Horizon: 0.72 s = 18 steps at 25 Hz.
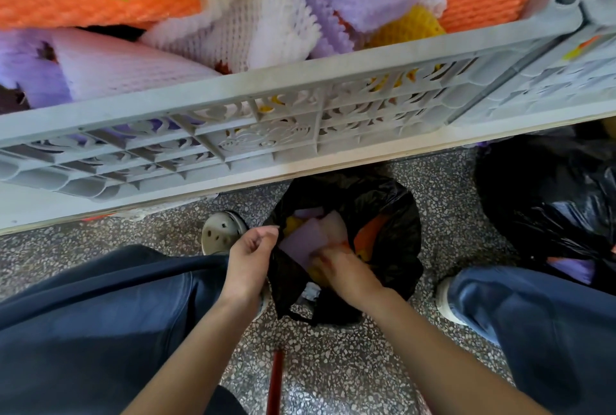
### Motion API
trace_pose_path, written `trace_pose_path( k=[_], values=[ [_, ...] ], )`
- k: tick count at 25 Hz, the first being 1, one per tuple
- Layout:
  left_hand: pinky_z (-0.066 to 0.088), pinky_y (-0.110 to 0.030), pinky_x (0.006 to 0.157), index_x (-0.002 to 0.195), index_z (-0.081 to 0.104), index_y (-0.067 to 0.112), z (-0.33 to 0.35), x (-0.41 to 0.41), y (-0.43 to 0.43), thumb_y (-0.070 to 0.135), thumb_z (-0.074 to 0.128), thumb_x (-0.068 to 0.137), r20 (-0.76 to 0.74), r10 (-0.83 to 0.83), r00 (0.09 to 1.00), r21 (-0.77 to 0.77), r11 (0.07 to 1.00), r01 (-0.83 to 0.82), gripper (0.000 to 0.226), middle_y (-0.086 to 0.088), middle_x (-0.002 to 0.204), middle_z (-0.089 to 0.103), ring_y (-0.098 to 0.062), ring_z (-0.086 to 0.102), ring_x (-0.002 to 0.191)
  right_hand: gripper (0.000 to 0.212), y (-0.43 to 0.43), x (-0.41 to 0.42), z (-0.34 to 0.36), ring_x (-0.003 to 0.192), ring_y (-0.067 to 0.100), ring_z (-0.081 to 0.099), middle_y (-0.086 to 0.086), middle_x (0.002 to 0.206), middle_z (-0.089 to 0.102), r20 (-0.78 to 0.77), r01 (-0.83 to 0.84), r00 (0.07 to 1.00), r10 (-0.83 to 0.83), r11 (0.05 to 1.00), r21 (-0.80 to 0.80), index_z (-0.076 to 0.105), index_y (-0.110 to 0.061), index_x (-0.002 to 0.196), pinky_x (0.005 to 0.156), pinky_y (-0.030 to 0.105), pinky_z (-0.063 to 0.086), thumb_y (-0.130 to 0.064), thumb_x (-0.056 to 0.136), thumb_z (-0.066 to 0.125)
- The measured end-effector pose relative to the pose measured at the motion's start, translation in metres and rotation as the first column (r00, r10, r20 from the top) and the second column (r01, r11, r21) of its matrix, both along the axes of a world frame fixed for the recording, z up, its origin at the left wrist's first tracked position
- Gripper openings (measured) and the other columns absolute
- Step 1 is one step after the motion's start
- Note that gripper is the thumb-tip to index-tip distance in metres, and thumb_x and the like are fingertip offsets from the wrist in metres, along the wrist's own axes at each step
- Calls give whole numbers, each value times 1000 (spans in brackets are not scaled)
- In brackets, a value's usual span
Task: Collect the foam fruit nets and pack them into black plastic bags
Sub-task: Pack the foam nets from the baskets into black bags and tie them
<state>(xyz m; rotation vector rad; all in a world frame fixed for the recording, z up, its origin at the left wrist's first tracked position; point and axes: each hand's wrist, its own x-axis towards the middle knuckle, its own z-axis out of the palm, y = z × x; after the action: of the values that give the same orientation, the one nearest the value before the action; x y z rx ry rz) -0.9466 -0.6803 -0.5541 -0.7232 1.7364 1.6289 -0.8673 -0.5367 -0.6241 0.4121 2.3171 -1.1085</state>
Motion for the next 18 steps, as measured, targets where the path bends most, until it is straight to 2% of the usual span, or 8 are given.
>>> trace_pose_path(
  k=[2, 3, 6, 9, 11, 14, 16, 18],
  values=[
    [41, -55, 102, 83, 67, 16, -3, 0, -2, 12, 54, 94, -5, -1, 1000, -8, 1000, 1, 18, -17, 96, 66, -33, 60, 105, 36, 23, 7, 0, 116, 28, 51, 14, 123, 54, -77, 265, 963, -258, 959, 100, 50, -5, 126, 94, 29, 38, -20, 93, 55],
    [41, -55, 102, 82, 67, 16, -2, 1, -1, 12, 54, 94, -9, -1, 1000, -11, 1000, 0, 19, -15, 93, 66, -31, 60, 103, 41, 33, 9, -2, 117, 30, 51, 16, 124, 54, -40, 349, 937, -347, 931, 107, 45, -2, 128, 93, 27, 37, -19, 92, 58],
    [42, -53, 102, 82, 67, 17, -1, 2, 3, 12, 54, 94, -28, -21, 999, -24, 1000, 20, 19, -12, 89, 66, -29, 60, 98, 56, 42, 0, -21, 121, 30, 49, 17, 126, 51, 237, 529, 826, -512, 849, -10, 33, 2, 132, 83, 22, 36, -16, 89, 63],
    [42, -54, 101, 85, 68, 17, -3, 3, 3, 16, 54, 94, -55, -70, 996, -55, 996, 67, 17, -17, 94, 67, -33, 61, 102, 74, 33, -16, -47, 128, 27, 41, 13, 138, 40, 361, 653, 721, -592, 754, -67, 17, 4, 141, 101, 28, 34, -6, 86, 64],
    [42, -55, 101, 88, 69, 16, -4, 2, 1, 18, 55, 94, -41, -64, 997, -52, 997, 62, 15, -19, 96, 66, -32, 60, 100, 73, 35, -21, -63, 128, 34, 42, 22, 138, 41, 396, 621, 724, -565, 784, -17, 22, 5, 142, 104, 37, 35, -6, 84, 65],
    [43, -52, 99, 91, 68, 14, -3, 0, 1, 19, 55, 94, -33, -43, 999, -78, 996, 41, 14, -19, 98, 66, -32, 60, 101, 69, 40, -18, -77, 119, 36, 52, 20, 128, 55, 469, 499, 774, -425, 866, -38, 44, 6, 132, 101, 38, 43, -23, 78, 75],
    [44, -48, 98, 89, 66, 13, -3, -3, 3, 15, 54, 94, -67, -43, 997, -111, 993, 35, 13, -16, 96, 66, -31, 60, 100, 54, 40, -19, -65, 118, 33, 54, 18, 124, 59, 437, 392, 834, -337, 919, -40, 50, 2, 128, 95, 32, 43, -25, 85, 68],
    [44, -46, 96, 84, 64, 14, -5, -4, 6, 12, 55, 93, -98, -40, 994, -141, 990, 26, 14, -12, 92, 65, -27, 59, 96, 39, 46, -20, -38, 114, 34, 56, 19, 120, 60, 356, 197, 910, -213, 977, 81, 55, -3, 122, 87, 33, 44, -29, 93, 57]
  ],
)
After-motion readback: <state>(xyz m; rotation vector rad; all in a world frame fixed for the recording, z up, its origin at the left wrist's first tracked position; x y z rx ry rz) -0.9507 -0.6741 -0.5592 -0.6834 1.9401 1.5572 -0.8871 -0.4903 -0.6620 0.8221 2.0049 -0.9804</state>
